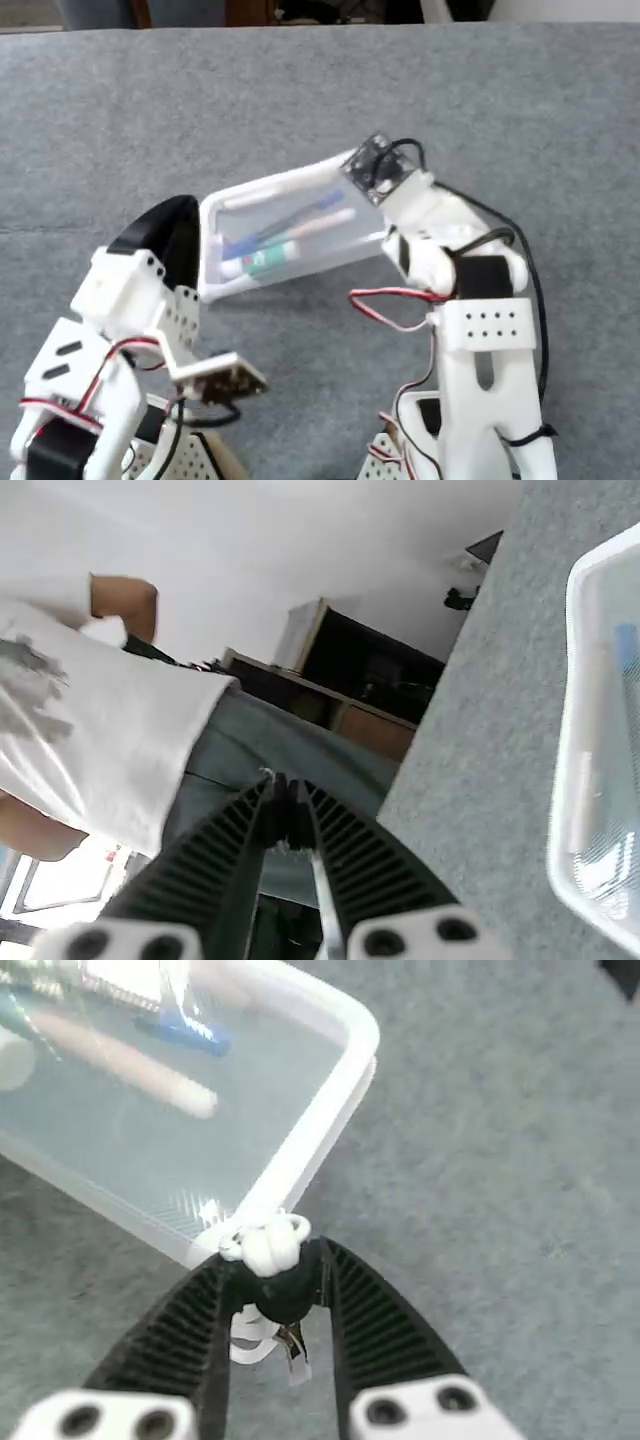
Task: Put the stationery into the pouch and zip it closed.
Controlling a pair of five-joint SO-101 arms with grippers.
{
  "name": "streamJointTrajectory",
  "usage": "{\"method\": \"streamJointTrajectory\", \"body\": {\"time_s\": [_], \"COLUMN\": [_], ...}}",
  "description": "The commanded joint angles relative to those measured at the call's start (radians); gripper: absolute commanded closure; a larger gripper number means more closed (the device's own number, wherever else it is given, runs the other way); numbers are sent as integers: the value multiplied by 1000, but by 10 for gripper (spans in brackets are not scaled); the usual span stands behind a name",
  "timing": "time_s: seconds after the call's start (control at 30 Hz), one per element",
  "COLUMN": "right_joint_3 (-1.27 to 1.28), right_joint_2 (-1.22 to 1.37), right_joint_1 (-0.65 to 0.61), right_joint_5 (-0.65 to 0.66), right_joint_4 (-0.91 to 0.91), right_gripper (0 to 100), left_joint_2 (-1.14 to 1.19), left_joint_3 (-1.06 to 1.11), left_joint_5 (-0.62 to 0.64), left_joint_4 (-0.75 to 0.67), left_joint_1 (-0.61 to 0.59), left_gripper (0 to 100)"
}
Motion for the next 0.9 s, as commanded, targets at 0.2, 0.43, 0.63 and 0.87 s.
{"method": "streamJointTrajectory", "body": {"time_s": [0.2,0.43,0.63,0.87], "right_joint_3": [-7,-209,-116,173], "right_joint_2": [-7,-124,-289,-740], "right_joint_1": [-81,-81,-78,72], "right_joint_5": [-95,-213,-307,-235], "right_joint_4": [81,235,299,279], "right_gripper": [734,541,531,528], "left_joint_2": [0,0,0,-80], "left_joint_3": [99,76,73,116], "left_joint_5": [92,281,534,770], "left_joint_4": [-37,-29,38,272], "left_joint_1": [-56,-159,-278,-325], "left_gripper": [972,971,971,971]}}
